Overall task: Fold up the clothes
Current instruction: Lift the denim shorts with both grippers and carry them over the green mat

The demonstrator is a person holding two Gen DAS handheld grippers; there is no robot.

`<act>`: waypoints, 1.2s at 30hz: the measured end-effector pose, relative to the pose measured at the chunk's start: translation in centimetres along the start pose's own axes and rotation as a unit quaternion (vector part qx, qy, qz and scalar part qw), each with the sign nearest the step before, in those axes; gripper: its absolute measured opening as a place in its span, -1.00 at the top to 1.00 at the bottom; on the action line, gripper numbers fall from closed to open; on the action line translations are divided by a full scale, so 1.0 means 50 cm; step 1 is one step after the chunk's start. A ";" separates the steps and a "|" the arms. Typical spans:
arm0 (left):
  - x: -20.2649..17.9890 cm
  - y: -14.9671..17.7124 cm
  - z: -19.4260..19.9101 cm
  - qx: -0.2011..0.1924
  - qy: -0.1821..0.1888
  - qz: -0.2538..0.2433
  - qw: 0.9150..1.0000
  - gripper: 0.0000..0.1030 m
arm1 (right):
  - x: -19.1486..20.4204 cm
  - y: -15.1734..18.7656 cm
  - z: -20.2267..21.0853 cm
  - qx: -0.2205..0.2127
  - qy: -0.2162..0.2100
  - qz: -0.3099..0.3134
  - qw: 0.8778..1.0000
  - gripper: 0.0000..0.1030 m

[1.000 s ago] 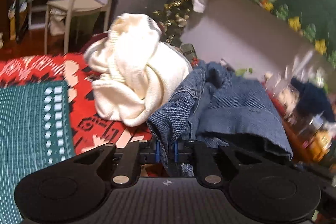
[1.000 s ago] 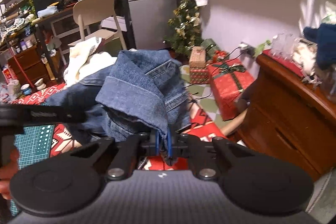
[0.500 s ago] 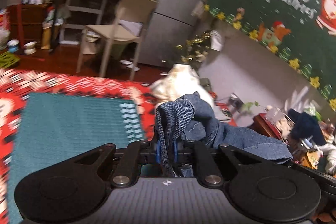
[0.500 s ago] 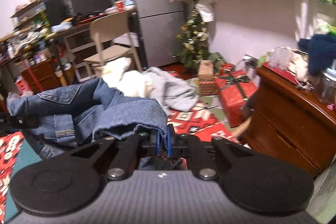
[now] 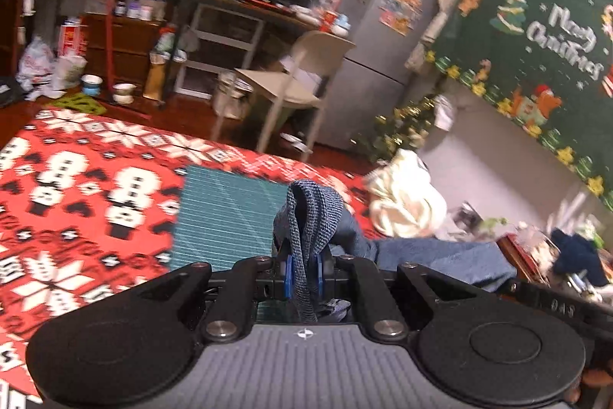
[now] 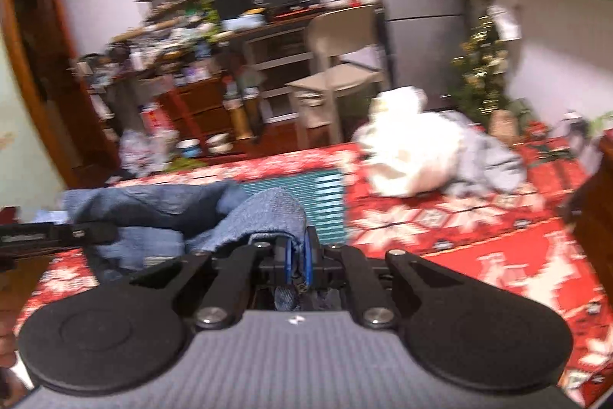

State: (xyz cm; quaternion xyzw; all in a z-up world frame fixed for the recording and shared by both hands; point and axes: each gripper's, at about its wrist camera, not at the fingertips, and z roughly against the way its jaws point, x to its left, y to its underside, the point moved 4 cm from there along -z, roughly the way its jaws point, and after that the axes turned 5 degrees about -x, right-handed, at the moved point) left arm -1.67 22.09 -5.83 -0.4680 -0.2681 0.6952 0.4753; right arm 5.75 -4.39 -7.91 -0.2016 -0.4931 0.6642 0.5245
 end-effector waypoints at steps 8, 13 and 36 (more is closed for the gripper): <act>0.019 -0.062 0.066 -0.051 0.012 -0.012 0.999 0.79 | 0.150 0.005 0.031 0.009 -0.090 0.007 0.996 0.88; -0.031 -0.045 0.033 -0.029 0.055 -0.024 0.998 0.79 | 0.150 0.021 0.040 0.023 -0.094 -0.001 0.995 0.88; -0.138 0.156 -0.188 0.160 0.153 -0.001 0.975 0.77 | -0.094 0.159 -0.040 0.100 0.026 -0.078 0.992 0.42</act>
